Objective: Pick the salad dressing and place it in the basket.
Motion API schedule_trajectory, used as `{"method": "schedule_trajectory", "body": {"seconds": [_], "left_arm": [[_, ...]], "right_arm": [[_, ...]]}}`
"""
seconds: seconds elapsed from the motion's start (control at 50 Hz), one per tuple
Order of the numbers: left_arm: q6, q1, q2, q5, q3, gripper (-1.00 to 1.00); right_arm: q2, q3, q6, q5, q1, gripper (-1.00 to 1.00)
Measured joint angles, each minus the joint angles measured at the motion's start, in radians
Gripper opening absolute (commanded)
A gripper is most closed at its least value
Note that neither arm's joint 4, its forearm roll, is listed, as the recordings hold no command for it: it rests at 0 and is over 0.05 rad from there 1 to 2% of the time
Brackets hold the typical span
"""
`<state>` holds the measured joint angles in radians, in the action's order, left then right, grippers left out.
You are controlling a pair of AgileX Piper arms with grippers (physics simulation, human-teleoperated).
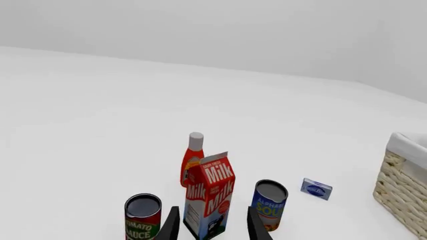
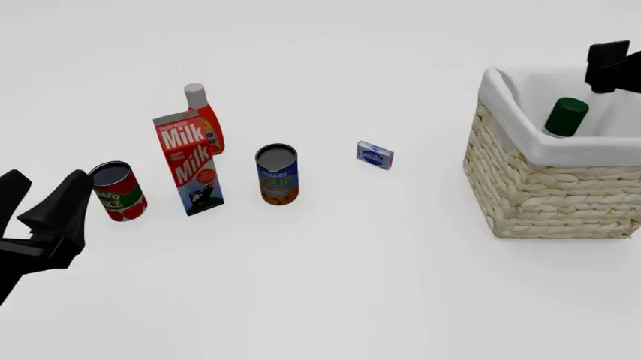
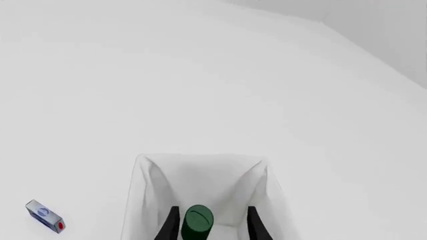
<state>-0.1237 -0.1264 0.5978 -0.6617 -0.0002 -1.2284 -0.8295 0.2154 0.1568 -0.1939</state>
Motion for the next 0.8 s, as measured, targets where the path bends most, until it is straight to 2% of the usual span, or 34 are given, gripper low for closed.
{"method": "schedule_trajectory", "body": {"seconds": [0.42,0.8], "left_arm": [[0.001,-0.001,-0.009,0.008,0.0,1.0],[0.003,-0.001,-0.006,0.003,0.0,1.0]], "right_arm": [[0.062,0.011,-0.005,-0.024,0.0,1.0],[0.256,0.106,-0.023,-0.094,0.001,1.0]]}}
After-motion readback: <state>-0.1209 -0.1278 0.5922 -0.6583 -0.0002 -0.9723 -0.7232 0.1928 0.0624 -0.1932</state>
